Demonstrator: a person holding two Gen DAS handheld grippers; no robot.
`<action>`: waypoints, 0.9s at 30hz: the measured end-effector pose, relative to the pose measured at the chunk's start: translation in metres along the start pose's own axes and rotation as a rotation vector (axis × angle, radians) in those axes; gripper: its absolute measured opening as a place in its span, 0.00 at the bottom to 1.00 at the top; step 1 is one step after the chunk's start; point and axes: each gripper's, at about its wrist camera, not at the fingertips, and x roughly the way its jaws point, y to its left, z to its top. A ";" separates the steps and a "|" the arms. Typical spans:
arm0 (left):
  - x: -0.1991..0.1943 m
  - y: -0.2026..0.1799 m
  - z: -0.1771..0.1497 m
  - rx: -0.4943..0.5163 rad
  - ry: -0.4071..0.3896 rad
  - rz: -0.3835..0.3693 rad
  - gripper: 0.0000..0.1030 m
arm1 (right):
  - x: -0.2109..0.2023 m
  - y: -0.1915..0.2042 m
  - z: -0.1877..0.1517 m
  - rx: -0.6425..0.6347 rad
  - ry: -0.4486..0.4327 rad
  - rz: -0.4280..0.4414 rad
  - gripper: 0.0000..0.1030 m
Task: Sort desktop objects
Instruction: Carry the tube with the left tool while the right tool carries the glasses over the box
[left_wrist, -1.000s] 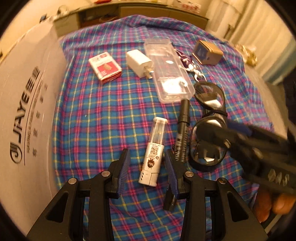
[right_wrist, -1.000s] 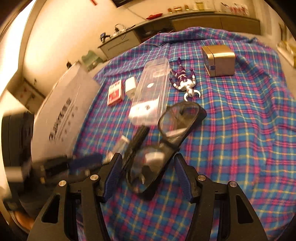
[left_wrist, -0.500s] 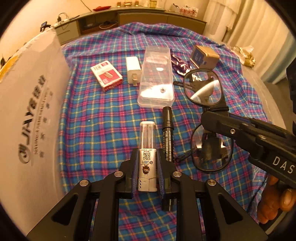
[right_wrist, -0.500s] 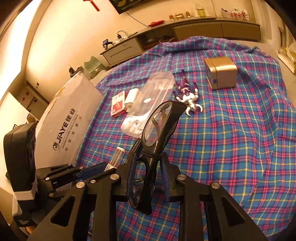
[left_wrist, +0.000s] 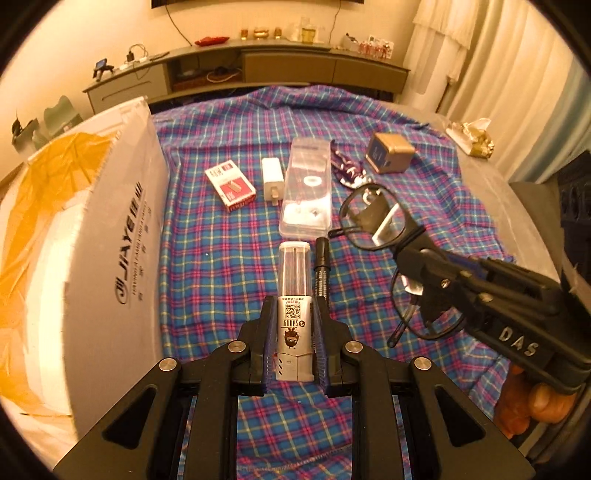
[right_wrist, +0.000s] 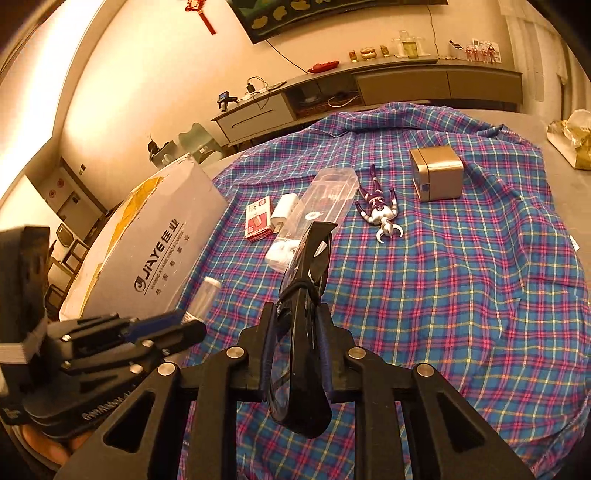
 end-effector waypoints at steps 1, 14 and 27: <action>-0.005 0.000 0.000 0.001 -0.008 0.001 0.19 | -0.002 0.001 -0.001 -0.005 -0.005 0.000 0.22; -0.047 0.004 -0.003 0.017 -0.075 0.028 0.19 | -0.028 0.035 -0.008 -0.075 -0.045 -0.001 0.22; -0.080 0.020 -0.006 0.005 -0.136 0.000 0.19 | -0.041 0.083 -0.018 -0.160 -0.051 -0.001 0.22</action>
